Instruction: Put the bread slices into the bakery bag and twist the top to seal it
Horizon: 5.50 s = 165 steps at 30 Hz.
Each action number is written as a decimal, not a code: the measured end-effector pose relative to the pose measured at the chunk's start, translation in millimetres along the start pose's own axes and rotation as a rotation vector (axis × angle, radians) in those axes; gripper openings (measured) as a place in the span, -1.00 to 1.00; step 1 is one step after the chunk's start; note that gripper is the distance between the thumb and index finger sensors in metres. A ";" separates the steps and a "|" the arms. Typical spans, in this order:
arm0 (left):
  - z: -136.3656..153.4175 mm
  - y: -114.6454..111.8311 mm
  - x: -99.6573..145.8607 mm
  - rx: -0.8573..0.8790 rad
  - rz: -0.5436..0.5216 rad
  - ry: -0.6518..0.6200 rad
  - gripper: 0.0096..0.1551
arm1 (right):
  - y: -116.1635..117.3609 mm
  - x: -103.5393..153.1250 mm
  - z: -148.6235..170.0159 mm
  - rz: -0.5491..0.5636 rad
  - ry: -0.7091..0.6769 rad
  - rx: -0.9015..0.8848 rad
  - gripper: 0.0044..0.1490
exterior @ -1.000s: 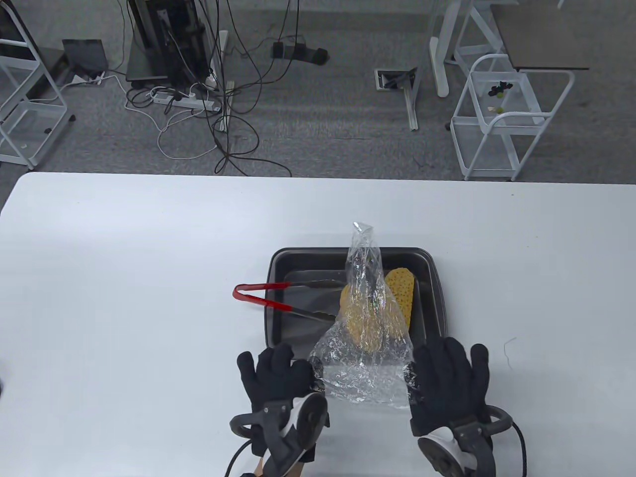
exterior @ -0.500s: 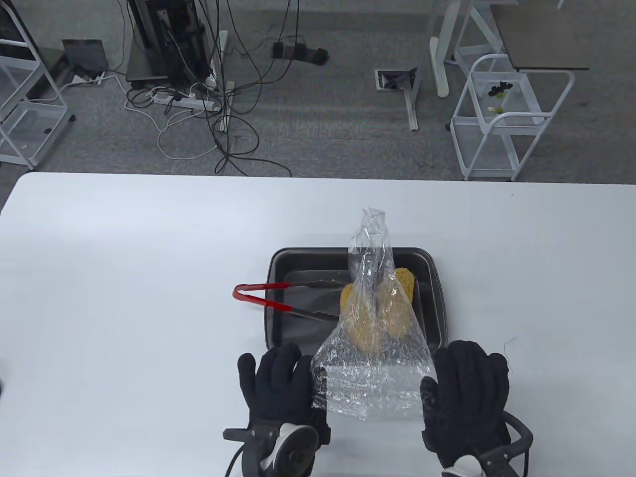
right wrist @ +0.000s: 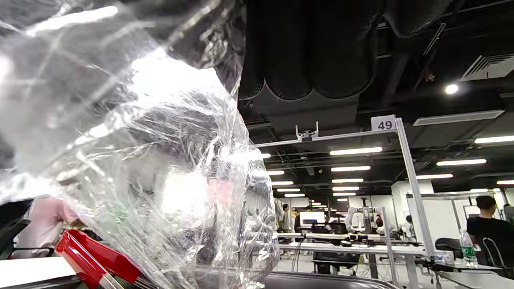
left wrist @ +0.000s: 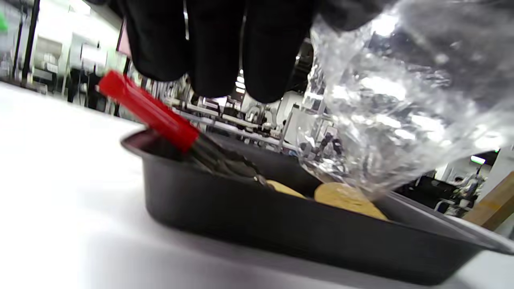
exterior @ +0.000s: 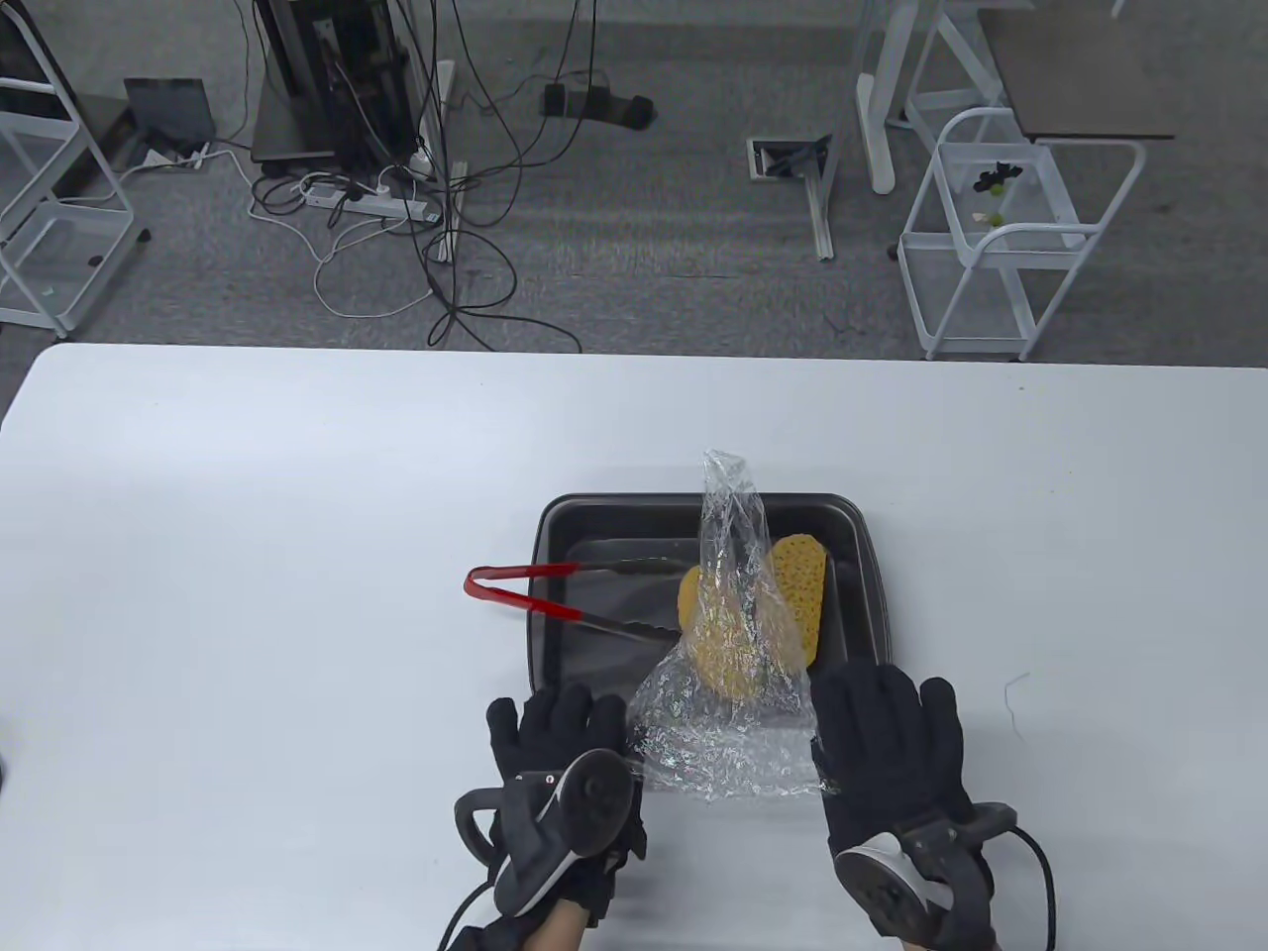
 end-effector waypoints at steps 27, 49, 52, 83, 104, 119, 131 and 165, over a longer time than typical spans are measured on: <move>7.7 -15.6 -10.5 0.216 0.101 -0.044 -0.48 | 4.7 2.4 -2.2 0.014 -0.042 -0.039 -0.42; 7.8 -15.3 -11.4 0.317 0.182 -0.244 -0.04 | -61.5 -72.8 14.5 0.076 0.163 0.334 -0.46; 7.7 -16.3 -11.5 0.310 0.177 -0.239 -0.05 | -66.2 -84.5 29.0 -0.018 0.255 0.456 -0.46; -24.2 -54.7 -19.2 -0.382 0.138 -0.231 0.19 | 5.7 -111.6 113.3 -0.384 0.552 0.302 -0.50; -14.0 -27.0 -183.8 -0.759 0.486 -0.014 0.31 | 3.8 -111.7 127.2 -0.400 0.589 0.213 -0.50; 2.6 -68.9 -209.5 -0.769 0.521 -0.003 0.05 | 7.0 -112.6 127.0 -0.411 0.585 0.196 -0.50; 11.0 -52.9 -202.1 -0.713 0.463 -0.034 0.04 | 10.5 -112.6 126.4 -0.416 0.583 0.197 -0.50; -29.3 -36.7 -140.6 -0.453 0.580 0.062 0.13 | 10.8 -111.9 135.7 -0.418 0.599 0.129 -0.50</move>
Point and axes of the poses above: the tracker on the back of each hand, its own z axis roughly to the little-finger side, its own x axis roughly from the fingertips to the wrist, y = z × x, the point moved 1 cm from there along -x, roughly from the wrist to the fingertips, and after that the axes turned 11 degrees about y, right-handed, at the moved point
